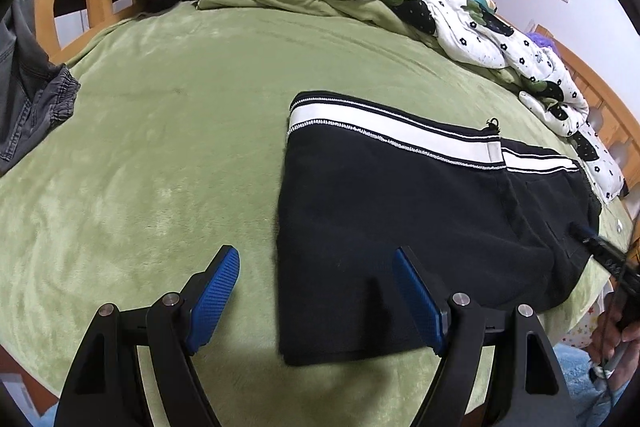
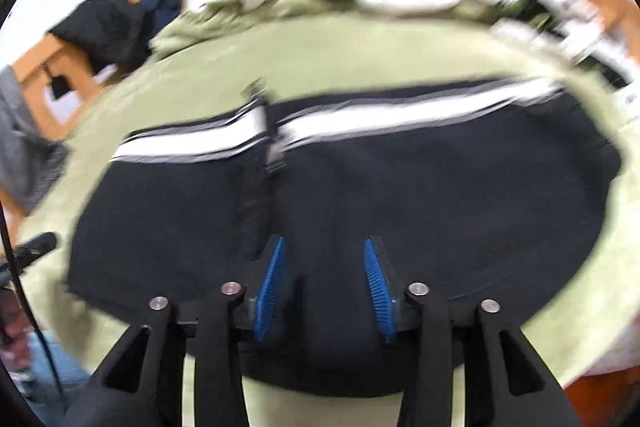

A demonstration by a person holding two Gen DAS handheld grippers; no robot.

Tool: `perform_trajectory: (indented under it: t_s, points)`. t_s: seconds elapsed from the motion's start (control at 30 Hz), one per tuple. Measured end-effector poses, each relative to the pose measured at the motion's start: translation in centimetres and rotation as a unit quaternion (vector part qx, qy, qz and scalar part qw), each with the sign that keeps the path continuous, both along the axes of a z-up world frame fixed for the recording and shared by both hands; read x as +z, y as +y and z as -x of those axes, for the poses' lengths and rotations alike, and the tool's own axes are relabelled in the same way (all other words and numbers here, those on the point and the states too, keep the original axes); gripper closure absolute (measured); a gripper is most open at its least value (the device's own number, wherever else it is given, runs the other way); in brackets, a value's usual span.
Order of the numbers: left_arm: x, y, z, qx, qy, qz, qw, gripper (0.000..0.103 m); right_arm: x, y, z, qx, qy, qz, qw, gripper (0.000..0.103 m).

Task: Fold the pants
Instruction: 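Grasp the ribbed leg cuff with the right gripper while the left gripper grasps the striped edge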

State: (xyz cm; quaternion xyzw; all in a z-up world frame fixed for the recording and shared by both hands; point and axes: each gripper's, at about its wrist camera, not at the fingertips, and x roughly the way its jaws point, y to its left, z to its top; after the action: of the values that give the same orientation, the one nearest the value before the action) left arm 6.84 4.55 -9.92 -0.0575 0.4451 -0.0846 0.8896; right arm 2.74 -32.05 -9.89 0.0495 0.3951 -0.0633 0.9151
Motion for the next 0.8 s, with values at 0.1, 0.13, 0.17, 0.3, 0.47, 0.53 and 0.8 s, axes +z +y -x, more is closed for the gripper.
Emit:
perform_trajectory:
  t_s: [0.1, 0.13, 0.17, 0.3, 0.47, 0.53, 0.8]
  points:
    - [-0.4, -0.3, -0.5, 0.009, 0.009, 0.013, 0.9998, 0.033, 1.5, -3.8, 1.3, -0.053, -0.031, 0.018, 0.998, 0.053]
    - [-0.4, -0.4, -0.9, 0.004, 0.019, 0.022, 0.9996, 0.038, 2.0, -5.0, 1.7, -0.063, -0.040, 0.019, 0.997, 0.053]
    - [-0.4, -0.5, -1.2, -0.003, 0.024, 0.026, 0.9994, 0.039, 2.7, -6.6, 2.3, -0.077, -0.052, 0.023, 0.995, 0.053]
    - [0.6, -1.0, -2.7, -0.016, 0.019, -0.008, 0.9997, 0.039, 4.6, -11.7, 3.0, -0.105, -0.056, 0.041, 0.992, 0.053]
    - [1.9, -0.6, -4.8, -0.012, 0.015, -0.027, 0.9995, 0.039, 4.8, -18.4, 3.0, -0.135, -0.042, -0.009, 0.990, 0.042]
    - [2.3, -0.5, -5.5, -0.014, 0.001, -0.026, 0.9996, 0.037, 4.0, -20.7, 3.0, -0.150, -0.037, -0.034, 0.987, 0.042]
    - [-1.4, -1.0, -7.3, -0.045, 0.035, 0.010, 0.9983, 0.037, -1.9, -22.5, 1.7, -0.151, 0.012, -0.059, 0.987, 0.042]
